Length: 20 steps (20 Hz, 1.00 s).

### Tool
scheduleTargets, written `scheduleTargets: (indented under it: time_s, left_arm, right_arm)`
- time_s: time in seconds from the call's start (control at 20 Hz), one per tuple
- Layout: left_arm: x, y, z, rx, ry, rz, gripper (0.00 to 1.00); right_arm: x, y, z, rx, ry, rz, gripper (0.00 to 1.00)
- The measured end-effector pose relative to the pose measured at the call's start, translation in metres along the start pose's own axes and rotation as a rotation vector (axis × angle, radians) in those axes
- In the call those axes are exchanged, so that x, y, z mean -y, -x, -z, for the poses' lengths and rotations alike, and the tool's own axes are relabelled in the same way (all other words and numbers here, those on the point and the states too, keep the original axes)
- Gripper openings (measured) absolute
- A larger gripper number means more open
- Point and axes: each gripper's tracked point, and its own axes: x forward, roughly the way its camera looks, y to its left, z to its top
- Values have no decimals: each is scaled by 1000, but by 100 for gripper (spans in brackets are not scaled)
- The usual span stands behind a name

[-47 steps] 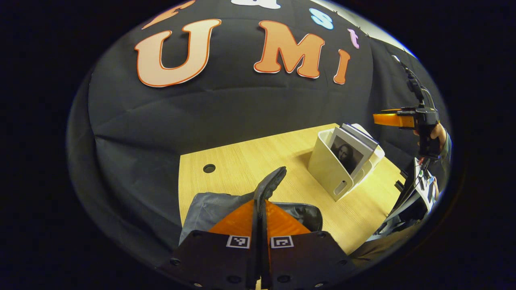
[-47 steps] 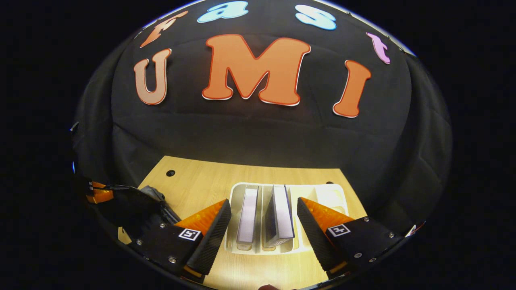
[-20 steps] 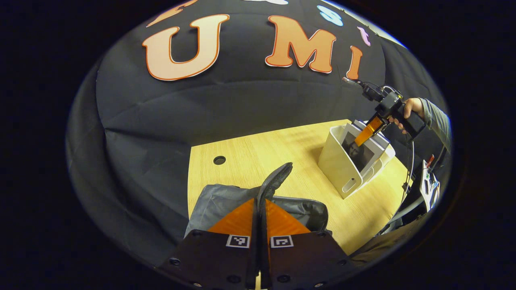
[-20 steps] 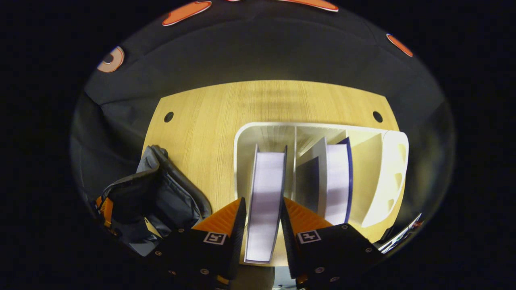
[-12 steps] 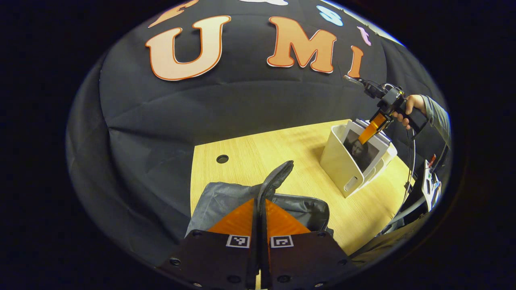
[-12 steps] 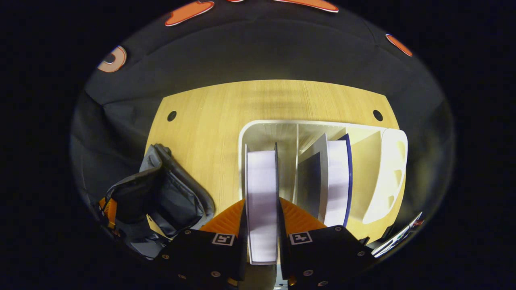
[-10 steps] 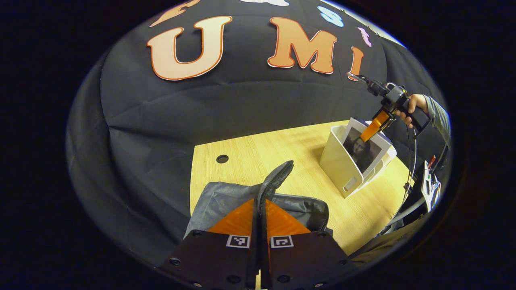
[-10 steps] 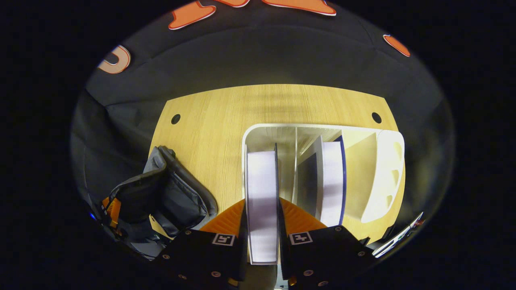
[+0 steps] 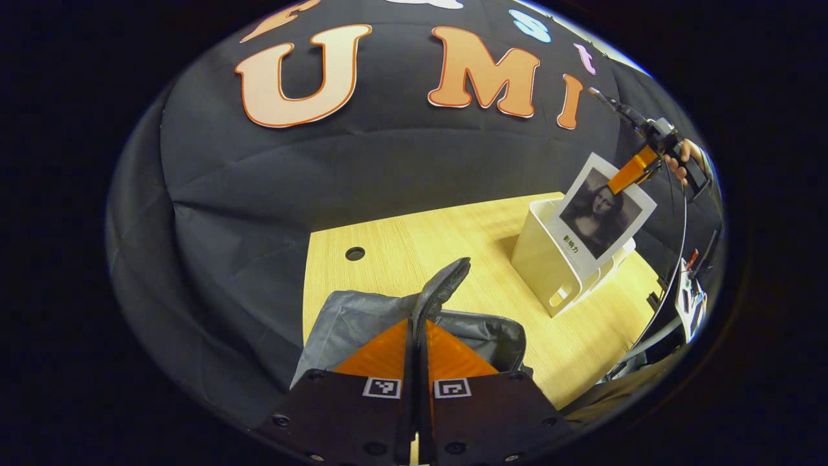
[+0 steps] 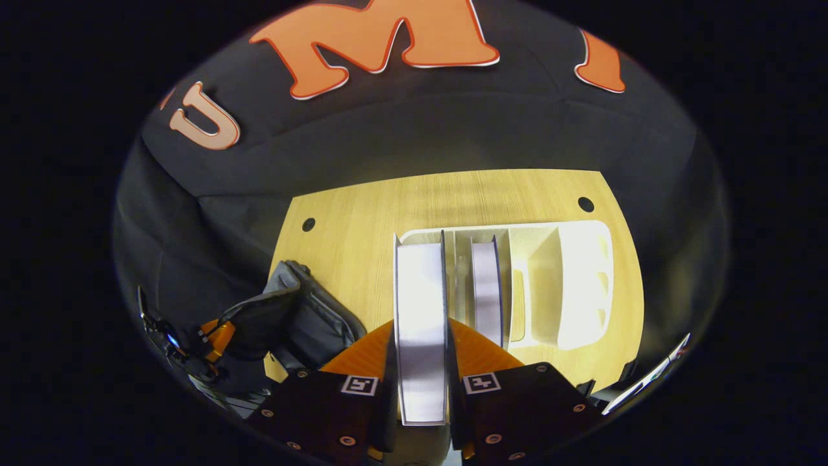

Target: Open the schoolbag, grab two books from the bookshelf and put them into the schoolbag.

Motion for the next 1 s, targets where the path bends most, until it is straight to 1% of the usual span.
scheduleTargets:
  time_s: [0.15,0.25,0.4,0.55,0.65,0.75,0.9,1.0]
  left_arm:
    - [2,-2,1,-5,9,10,4]
    - [4,-6,1,-1,11,16,5]
    - [4,-7,0,2,14,22,5]
    - [3,-8,1,1,13,22,5]
    - [2,-7,0,2,16,20,4]
    - [2,-6,0,3,20,19,4]
    - [1,-5,0,6,18,14,4]
    - [3,-2,0,7,14,14,4]
  right_arm:
    - [-1,29,-2,57,-29,-28,33]
    - [-6,44,2,81,-37,-65,33]
    - [-12,54,8,107,-46,-94,33]
    - [-23,60,14,129,-27,-115,32]
    - [-32,61,21,133,-20,-139,31]
    - [-46,59,30,128,-34,-179,31]
    - [-66,49,49,97,-58,-245,31]
    - [-75,36,65,68,-68,-267,31]
